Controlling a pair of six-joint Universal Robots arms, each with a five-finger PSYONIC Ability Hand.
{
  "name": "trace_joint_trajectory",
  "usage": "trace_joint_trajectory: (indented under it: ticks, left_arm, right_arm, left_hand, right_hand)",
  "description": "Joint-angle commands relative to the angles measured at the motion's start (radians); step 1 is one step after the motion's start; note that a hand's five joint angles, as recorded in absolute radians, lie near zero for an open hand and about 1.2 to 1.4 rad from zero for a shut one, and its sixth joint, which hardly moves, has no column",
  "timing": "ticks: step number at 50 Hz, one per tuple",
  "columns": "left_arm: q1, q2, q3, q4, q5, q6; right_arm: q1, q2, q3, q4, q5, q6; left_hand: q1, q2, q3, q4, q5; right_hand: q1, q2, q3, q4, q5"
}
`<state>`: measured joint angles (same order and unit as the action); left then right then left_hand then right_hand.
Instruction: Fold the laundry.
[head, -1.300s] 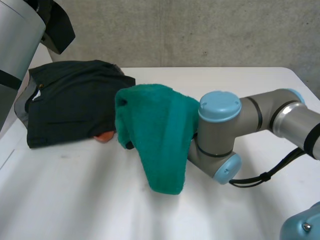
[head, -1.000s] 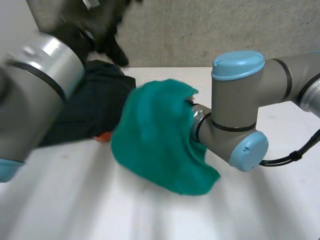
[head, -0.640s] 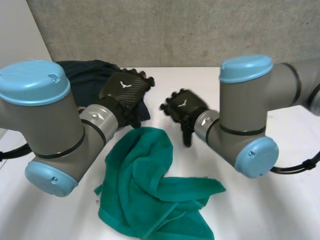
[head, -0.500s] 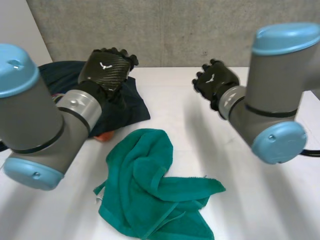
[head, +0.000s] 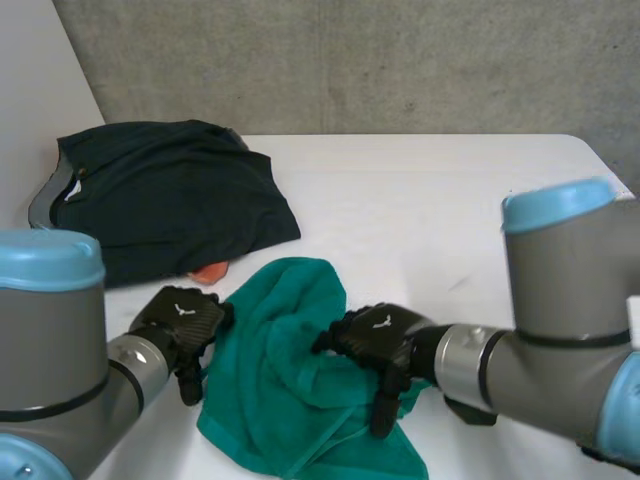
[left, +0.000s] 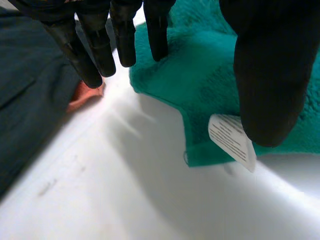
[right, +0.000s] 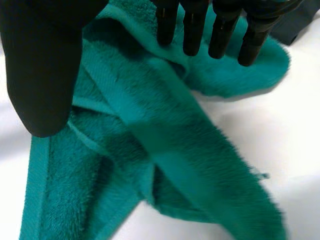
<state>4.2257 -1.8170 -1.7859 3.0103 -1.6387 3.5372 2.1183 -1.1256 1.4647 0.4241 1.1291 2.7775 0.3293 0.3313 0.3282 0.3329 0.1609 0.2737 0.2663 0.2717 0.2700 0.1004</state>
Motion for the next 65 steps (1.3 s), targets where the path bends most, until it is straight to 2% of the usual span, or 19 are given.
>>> trace_joint_trajectory:
  ticks: [1,5,9,10,11,17,22,28,32,37,39,42,47,48,51,53,55,58,65]
  left_arm:
    - [-0.041,-0.054,0.026,0.019,-0.003,-0.009]
    - [-0.075,-0.091,0.045,0.025,-0.012,-0.007]
    - [-0.096,-0.133,0.080,0.035,-0.027,-0.007]
    - [-0.102,-0.142,0.098,0.039,-0.038,-0.004]
    - [-0.104,-0.146,0.109,0.044,-0.046,-0.004]
    - [-0.115,-0.159,0.229,0.105,-0.116,0.002]
    - [-0.082,-0.121,0.458,0.203,-0.177,0.022]
    - [-0.047,-0.047,0.588,0.349,-0.164,0.005]
    - [-0.046,-0.016,0.582,0.418,-0.101,-0.012]
    - [-0.055,-0.027,0.444,0.423,-0.033,-0.020]
    - [-0.056,-0.036,0.387,0.424,-0.033,-0.015]
    - [-0.056,-0.061,0.278,0.430,-0.039,0.002]
    - [-0.084,-0.117,0.130,0.427,-0.039,0.051]
    - [-0.092,-0.123,0.117,0.430,-0.039,0.060]
    - [-0.122,-0.136,0.082,0.440,-0.039,0.098]
    - [-0.131,-0.136,0.079,0.446,-0.041,0.106]
    - [-0.138,-0.122,0.082,0.456,-0.041,0.115]
    - [-0.141,-0.082,0.098,0.469,-0.038,0.124]
    - [-0.141,0.016,0.149,0.475,-0.010,0.166]
  right_arm:
    - [0.054,0.055,0.060,-0.168,0.081,0.008]
    - [0.071,0.084,0.063,-0.238,0.118,0.007]
    - [0.075,0.096,0.057,-0.286,0.150,0.007]
    - [0.074,0.093,0.055,-0.304,0.162,0.005]
    - [0.072,0.090,0.052,-0.311,0.169,0.004]
    - [0.039,0.035,-0.009,-0.386,0.224,-0.009]
    - [-0.049,-0.017,-0.156,-0.476,0.282,-0.027]
    - [-0.148,-0.083,-0.271,-0.547,0.316,-0.007]
    - [-0.195,-0.120,-0.296,-0.568,0.264,0.037]
    - [-0.254,-0.112,-0.258,-0.469,0.100,0.048]
    - [-0.282,-0.099,-0.248,-0.427,0.069,0.039]
    - [-0.337,-0.051,-0.233,-0.319,0.014,-0.004]
    - [-0.392,0.062,-0.222,-0.072,0.005,-0.232]
    - [-0.399,0.076,-0.222,-0.033,0.008,-0.281]
    - [-0.411,0.107,-0.234,0.108,0.035,-0.469]
    - [-0.405,0.113,-0.248,0.142,0.060,-0.525]
    - [-0.384,0.107,-0.274,0.115,0.095,-0.503]
    - [-0.348,0.081,-0.320,0.035,0.138,-0.411]
    - [-0.279,0.013,-0.377,-0.106,0.153,-0.274]
  left_hand:
    - [0.084,0.082,0.085,0.080,0.078]
    - [0.201,0.199,0.202,0.197,0.195]
    - [0.722,0.720,0.723,0.719,0.716]
    - [1.026,1.024,1.027,1.022,1.020]
    - [1.067,1.065,1.068,1.063,1.060]
    - [1.067,1.065,1.068,1.063,1.061]
    - [1.067,1.065,1.068,1.063,1.061]
    - [1.067,1.065,1.068,1.063,1.061]
    - [1.067,1.065,1.068,1.063,1.061]
    - [1.067,1.065,1.068,1.063,1.061]
    - [1.067,1.065,1.068,1.063,1.061]
    - [1.067,1.065,1.068,1.063,1.061]
    - [1.067,1.065,1.068,1.063,1.061]
    - [1.067,1.065,1.068,1.063,1.061]
    - [1.067,1.065,1.068,1.063,1.061]
    - [1.067,1.065,1.068,1.063,1.061]
    - [1.067,1.065,1.068,1.063,1.061]
    - [1.067,1.065,1.068,1.063,1.061]
    - [1.067,1.065,1.068,1.063,1.061]
  right_hand:
    - [0.153,0.161,0.155,0.157,0.152]
    - [0.317,0.325,0.319,0.321,0.316]
    - [0.839,0.846,0.841,0.842,0.837]
    - [1.120,1.127,1.122,1.123,1.119]
    - [1.123,1.130,1.125,1.126,1.121]
    - [1.123,1.130,1.125,1.126,1.121]
    - [1.123,1.130,1.125,1.126,1.121]
    - [1.123,1.130,1.125,1.126,1.121]
    - [1.123,1.130,1.125,1.126,1.121]
    - [1.123,1.130,1.125,1.126,1.121]
    - [1.123,1.130,1.125,1.126,1.121]
    - [1.123,1.130,1.125,1.126,1.121]
    - [1.123,1.130,1.125,1.126,1.121]
    - [1.064,1.071,1.066,1.068,1.063]
    - [0.602,0.609,0.604,0.605,0.600]
    - [0.430,0.437,0.432,0.434,0.429]
    - [0.184,0.192,0.186,0.188,0.183]
    - [0.007,0.014,0.009,0.011,0.006]
    - [-0.099,-0.092,-0.097,-0.095,-0.100]
